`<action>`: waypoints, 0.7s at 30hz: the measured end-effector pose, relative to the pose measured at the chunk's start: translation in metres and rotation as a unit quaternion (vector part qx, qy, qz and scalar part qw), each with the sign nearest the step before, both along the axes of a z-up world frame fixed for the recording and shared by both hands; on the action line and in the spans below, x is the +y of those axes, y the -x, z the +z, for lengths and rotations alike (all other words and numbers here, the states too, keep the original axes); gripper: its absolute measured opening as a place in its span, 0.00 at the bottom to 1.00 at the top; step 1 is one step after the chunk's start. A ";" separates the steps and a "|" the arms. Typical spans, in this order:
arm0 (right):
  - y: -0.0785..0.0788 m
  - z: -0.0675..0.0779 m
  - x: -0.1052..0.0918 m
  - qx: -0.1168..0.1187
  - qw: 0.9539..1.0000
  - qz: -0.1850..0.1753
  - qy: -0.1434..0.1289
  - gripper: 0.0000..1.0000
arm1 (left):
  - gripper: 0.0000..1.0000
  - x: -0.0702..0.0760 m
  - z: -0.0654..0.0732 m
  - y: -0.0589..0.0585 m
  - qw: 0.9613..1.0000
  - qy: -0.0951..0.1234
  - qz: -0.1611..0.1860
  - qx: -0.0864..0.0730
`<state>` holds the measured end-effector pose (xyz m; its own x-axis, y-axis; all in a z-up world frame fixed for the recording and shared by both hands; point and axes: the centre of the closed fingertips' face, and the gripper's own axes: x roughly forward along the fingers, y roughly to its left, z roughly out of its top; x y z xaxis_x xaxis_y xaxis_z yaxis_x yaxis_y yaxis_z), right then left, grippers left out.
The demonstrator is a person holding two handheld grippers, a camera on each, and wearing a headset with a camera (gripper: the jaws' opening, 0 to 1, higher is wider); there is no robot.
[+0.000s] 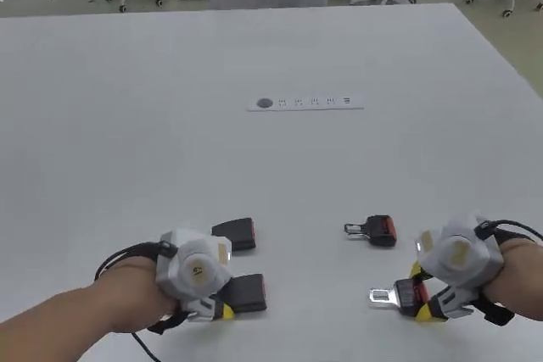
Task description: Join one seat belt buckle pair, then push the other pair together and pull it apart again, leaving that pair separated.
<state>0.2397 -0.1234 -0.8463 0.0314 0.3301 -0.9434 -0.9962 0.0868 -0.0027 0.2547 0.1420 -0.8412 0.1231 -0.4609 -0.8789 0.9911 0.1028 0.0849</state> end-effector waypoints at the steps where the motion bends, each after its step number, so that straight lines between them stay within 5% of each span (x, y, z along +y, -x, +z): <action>1: 0.000 0.000 0.000 0.000 1.000 -0.001 -0.003 0.34 | 0.33 0.000 0.000 0.000 1.000 0.001 0.001 0.001; 21: 0.000 0.000 0.000 -0.010 1.000 -0.013 -0.005 0.35 | 0.32 0.000 0.000 0.001 1.000 -0.016 0.003 0.001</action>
<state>0.2395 -0.1233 -0.8459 0.0589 0.3379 -0.9393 -0.9935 0.1118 -0.0220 0.2534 0.1415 -0.8416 0.1236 -0.4311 -0.8938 0.9906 0.1069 0.0854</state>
